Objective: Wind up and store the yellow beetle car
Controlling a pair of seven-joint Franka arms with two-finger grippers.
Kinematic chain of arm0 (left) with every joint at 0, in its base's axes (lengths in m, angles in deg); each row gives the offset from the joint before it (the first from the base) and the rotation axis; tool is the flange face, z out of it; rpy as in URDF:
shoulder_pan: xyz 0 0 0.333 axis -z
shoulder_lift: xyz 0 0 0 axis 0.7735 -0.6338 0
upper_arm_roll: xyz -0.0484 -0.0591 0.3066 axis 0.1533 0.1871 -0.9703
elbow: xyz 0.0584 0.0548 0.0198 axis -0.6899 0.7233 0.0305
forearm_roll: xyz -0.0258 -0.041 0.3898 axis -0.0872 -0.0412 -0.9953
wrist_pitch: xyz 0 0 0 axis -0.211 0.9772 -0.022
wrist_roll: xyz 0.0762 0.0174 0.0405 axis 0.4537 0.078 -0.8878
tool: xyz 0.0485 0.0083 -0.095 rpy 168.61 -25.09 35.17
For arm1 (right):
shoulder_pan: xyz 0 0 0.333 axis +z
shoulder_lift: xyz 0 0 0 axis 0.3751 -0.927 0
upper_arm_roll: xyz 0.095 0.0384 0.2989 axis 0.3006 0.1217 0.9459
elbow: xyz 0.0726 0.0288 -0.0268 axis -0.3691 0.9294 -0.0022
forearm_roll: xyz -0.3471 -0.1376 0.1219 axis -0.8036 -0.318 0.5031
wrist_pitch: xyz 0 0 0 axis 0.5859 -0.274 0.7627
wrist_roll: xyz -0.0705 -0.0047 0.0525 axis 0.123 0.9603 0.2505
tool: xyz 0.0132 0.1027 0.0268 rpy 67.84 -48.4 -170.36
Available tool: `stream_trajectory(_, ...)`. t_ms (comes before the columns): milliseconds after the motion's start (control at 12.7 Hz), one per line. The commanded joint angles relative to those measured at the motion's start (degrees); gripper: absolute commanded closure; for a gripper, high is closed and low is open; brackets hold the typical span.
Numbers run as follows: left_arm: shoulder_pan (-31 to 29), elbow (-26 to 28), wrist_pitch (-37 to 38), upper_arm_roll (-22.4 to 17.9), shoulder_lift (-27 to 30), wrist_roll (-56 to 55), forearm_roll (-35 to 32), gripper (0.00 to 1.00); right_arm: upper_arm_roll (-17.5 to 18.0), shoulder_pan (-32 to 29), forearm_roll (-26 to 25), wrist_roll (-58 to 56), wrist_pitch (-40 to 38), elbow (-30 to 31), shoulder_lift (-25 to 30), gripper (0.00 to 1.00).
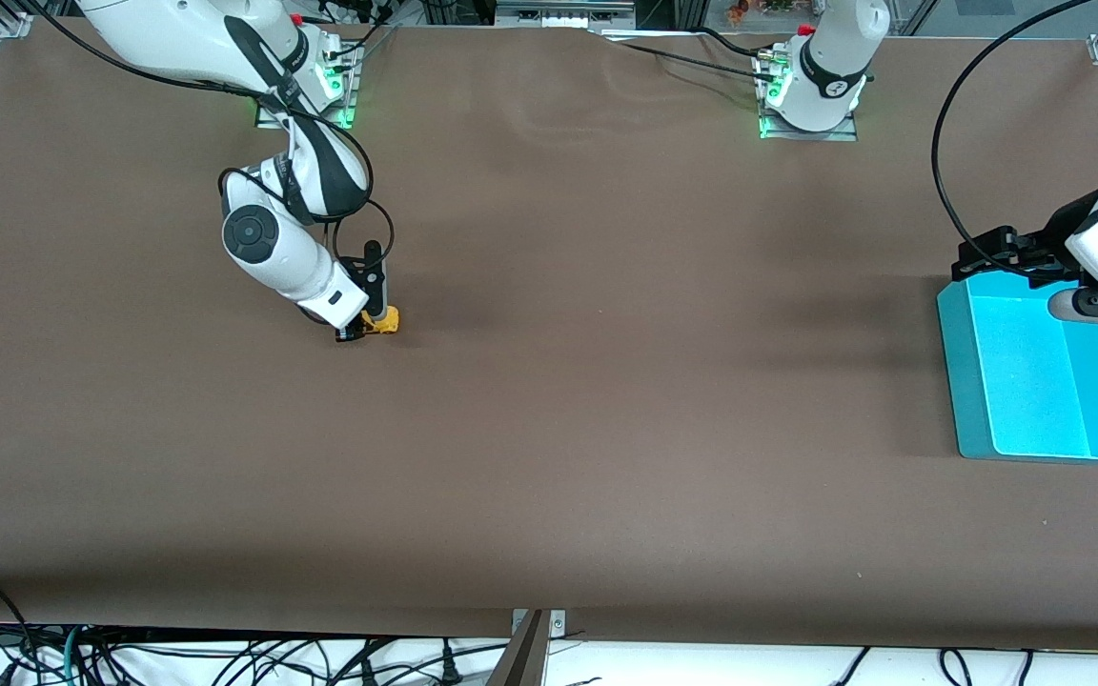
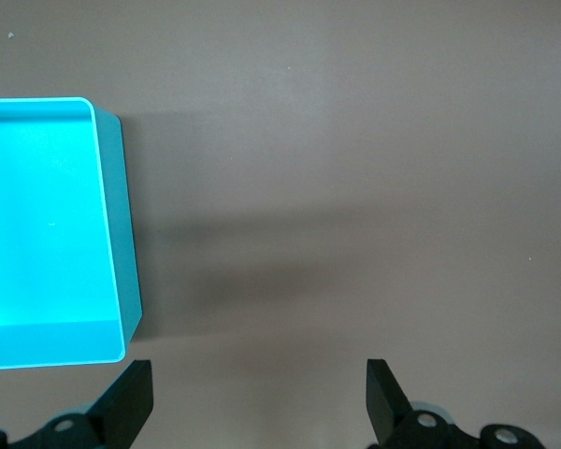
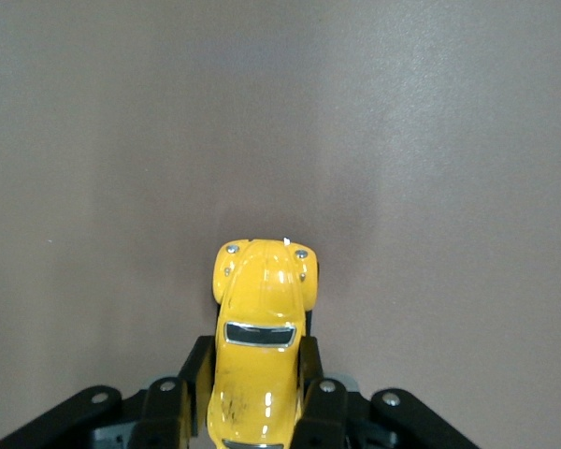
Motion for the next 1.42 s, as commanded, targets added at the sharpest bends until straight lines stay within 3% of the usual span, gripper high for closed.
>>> stream_trajectory(0,-0.45,0.24,-0.51,0.03,-0.09,0.40,1.47,0.00,-1.56,-0.71,-0.51,0.06,-0.54,0.94,-1.10,0.80)
stream_trajectory(869,-0.54,1.12,-0.42,0.03,0.00,0.40,1.47,0.00,-13.60,-0.79,-0.60,-10.20,-4.93,1.65,-1.28,0.79)
stream_trajectory(1344,-0.45,1.12,-0.42,0.03,-0.09,0.40,1.47,0.00,-18.43,-0.97,-0.60,-14.88,-5.28,1.73,-2.86,0.78)
